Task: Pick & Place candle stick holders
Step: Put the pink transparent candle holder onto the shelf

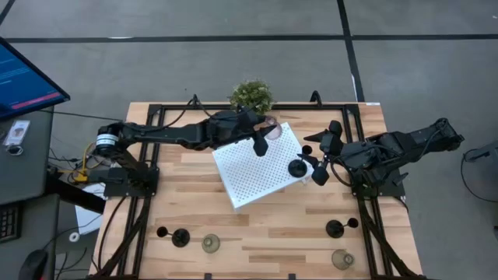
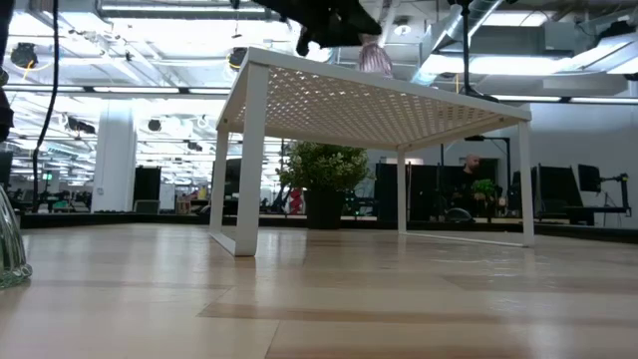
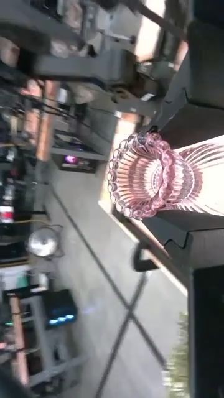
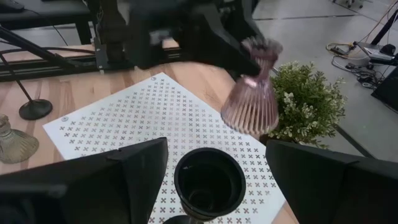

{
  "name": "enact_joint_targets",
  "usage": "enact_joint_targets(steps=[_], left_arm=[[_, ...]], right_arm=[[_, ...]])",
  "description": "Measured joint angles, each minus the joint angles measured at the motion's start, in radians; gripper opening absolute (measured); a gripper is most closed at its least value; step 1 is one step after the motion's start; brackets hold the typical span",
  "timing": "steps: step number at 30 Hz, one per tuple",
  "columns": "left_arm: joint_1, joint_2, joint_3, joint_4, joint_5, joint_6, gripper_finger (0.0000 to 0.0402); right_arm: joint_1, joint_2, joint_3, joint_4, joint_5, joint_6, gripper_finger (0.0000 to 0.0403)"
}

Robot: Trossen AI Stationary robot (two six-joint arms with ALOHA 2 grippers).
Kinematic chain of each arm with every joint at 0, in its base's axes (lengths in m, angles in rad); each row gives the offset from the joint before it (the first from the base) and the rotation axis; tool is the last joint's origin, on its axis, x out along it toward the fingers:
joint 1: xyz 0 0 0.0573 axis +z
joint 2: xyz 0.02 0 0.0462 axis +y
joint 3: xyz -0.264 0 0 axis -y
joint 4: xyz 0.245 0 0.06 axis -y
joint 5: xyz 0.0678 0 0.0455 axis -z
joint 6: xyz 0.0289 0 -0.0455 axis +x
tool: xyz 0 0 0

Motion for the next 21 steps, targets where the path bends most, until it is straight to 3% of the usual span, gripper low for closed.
enact_joint_targets(steps=[9,14,21], left_arm=[[-0.001,0.023,-0.001,-0.146,0.033,-0.039,0.0139],[-0.039,-0.03,-0.004,-0.258,0.041,-0.033,0.0139],[-0.038,-0.105,-0.095,-0.261,0.0,-0.033,0.0139]], right_arm=[[0.0,0.0,0.0,0.001,0.0,0.0,0.0265],[0.0,0.0,0.0,0.004,0.0,0.0,0.0265],[0.002,0.0,0.0,0.009,-0.001,0.0,0.0265]])
